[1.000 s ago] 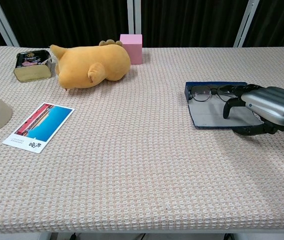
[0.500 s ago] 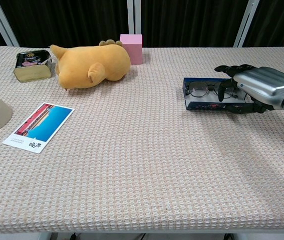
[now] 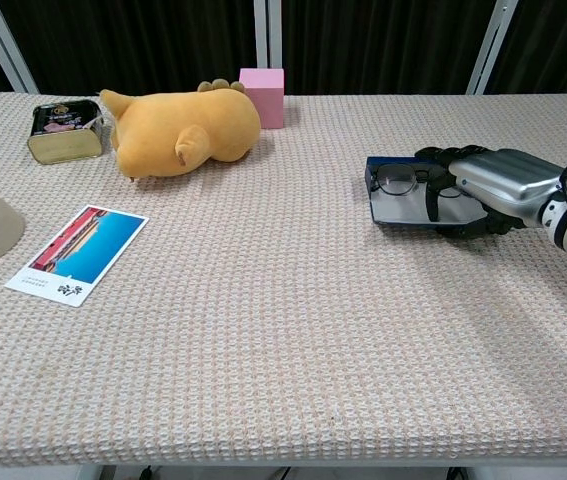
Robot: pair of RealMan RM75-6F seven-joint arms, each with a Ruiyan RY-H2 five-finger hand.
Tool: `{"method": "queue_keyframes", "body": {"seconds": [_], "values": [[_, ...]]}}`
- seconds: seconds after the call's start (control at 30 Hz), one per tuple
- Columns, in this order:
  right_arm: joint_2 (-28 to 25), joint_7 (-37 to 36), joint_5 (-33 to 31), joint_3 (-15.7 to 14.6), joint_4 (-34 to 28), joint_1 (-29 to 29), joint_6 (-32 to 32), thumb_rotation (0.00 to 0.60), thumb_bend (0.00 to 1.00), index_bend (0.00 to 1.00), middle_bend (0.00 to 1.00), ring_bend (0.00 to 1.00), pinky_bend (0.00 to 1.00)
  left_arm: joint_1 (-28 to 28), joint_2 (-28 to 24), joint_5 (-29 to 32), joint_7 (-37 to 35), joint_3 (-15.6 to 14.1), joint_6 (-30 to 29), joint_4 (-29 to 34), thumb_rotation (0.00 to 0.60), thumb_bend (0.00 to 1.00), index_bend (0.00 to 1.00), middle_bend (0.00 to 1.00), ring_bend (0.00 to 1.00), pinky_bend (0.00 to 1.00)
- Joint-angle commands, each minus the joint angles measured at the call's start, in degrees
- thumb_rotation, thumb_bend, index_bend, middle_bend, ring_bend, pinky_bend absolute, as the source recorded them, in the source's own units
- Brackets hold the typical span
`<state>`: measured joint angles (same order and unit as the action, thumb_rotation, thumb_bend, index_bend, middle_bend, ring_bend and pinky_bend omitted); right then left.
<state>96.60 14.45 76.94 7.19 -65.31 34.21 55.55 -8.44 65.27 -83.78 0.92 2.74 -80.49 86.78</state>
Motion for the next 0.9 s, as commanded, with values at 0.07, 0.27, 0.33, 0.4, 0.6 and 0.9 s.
{"method": "queue_keyframes", "body": {"seconds": [0.07,0.27,0.33,0.4,0.6,0.9], "values": [[-0.77,-0.55,1.45,-0.88,-1.08,-1.2,2.77,0.6,0.96,0.68,0.0,0.0,0.0,0.07,0.01,-0.17,0.08,-0.1,-0.21,0.13,0.075,0.02,0.08,0.0,0.0,0.14],[-3.48,-1.32,3.3,-2.48,-4.58,-3.81,6.99,0.6,0.96,0.71,0.0,0.0,0.0,0.41,-0.03,-0.98,0.39,-0.44,-1.06,0.58,0.074,0.02,0.08,0.0,0.0,0.14],[-5.12,-1.05,4.01,-3.54,-6.63,-5.25,8.7,0.6,0.96,0.71,0.0,0.0,0.0,0.57,-0.06,-1.21,0.6,-0.53,-1.44,0.8,0.073,0.02,0.08,0.0,0.0,0.14],[-6.79,-0.62,4.98,-4.85,-8.72,-6.78,10.53,0.6,0.96,0.71,0.0,0.0,0.0,0.72,-0.08,-1.45,0.76,-0.6,-1.84,0.98,0.07,0.02,0.08,0.0,0.0,0.14],[-12.6,0.67,9.92,-10.44,-15.14,-13.04,18.48,0.6,0.95,0.71,0.0,0.0,0.0,0.95,-0.03,-1.88,1.41,-0.78,-2.37,1.36,0.072,0.02,0.08,0.0,0.0,0.14],[-12.51,-2.58,9.84,-8.5,-13.89,-13.01,17.76,0.6,0.93,0.71,0.0,0.0,0.0,0.03,0.11,-1.92,1.93,-0.61,-1.08,1.68,0.072,0.02,0.08,0.0,0.0,0.14]]}}
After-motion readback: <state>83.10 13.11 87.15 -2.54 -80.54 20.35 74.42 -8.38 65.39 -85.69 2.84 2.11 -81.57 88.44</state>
